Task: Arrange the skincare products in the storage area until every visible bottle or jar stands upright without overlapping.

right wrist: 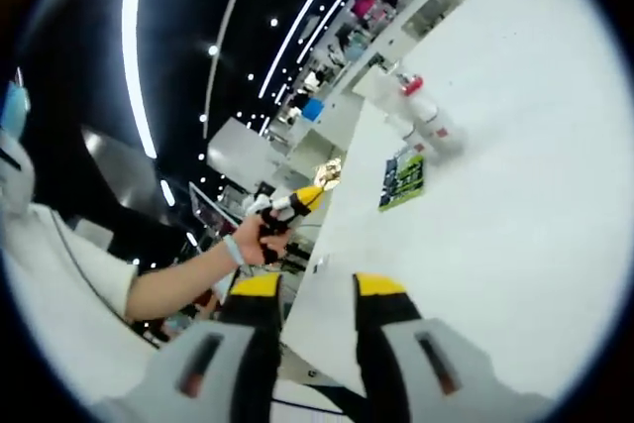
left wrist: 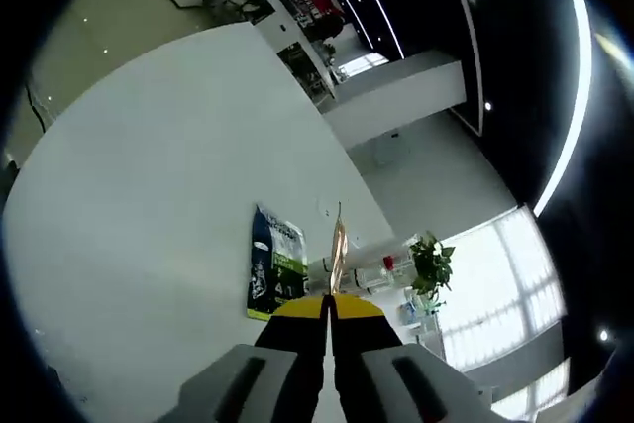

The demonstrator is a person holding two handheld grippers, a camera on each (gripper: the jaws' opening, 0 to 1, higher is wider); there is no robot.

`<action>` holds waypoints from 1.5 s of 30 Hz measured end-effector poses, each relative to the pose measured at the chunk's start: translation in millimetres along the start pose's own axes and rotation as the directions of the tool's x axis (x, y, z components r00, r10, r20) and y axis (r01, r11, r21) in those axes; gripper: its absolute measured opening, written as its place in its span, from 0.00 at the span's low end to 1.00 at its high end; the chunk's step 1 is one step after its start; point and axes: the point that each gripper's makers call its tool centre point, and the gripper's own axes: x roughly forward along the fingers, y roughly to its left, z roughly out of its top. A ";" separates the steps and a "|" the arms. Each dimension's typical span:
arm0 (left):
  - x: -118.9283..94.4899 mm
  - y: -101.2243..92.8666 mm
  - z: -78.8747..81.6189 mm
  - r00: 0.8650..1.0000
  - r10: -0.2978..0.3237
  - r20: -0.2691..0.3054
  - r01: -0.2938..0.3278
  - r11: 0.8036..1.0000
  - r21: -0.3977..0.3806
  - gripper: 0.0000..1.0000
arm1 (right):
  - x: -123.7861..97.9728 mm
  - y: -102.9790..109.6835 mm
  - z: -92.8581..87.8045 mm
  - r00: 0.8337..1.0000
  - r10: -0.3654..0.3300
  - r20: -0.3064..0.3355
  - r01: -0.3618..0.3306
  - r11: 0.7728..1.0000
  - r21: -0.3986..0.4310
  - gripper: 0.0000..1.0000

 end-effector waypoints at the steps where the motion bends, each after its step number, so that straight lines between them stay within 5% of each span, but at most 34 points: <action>1: 1.6 2.0 1.9 1.000 0.011 0.001 -0.011 1.000 0.008 0.00 | -1.4 -1.2 0.4 1.000 -0.005 0.003 0.005 1.000 0.003 0.28; 8: 21.6 20.4 22.9 0.999 0.053 0.009 -0.053 0.999 -0.004 0.00 | -8.9 -7.1 1.1 0.999 -0.038 0.010 0.038 0.999 0.007 0.30; 28: 73.8 86.8 45.5 0.974 0.222 -0.049 -0.223 0.974 -0.032 0.00 | -18.0 -28.9 14.2 0.989 -0.140 0.045 0.138 0.989 0.043 0.30; 39: 75.4 103.8 43.2 0.945 0.308 -0.113 -0.307 0.951 0.026 0.02 | -9.5 -30.4 13.9 0.987 -0.156 0.039 0.154 0.987 0.043 0.30; 45: 78.2 99.5 40.8 0.939 0.307 -0.152 -0.302 0.951 0.061 0.03 | -11.2 -30.3 8.9 0.987 -0.159 0.035 0.158 0.986 0.049 0.29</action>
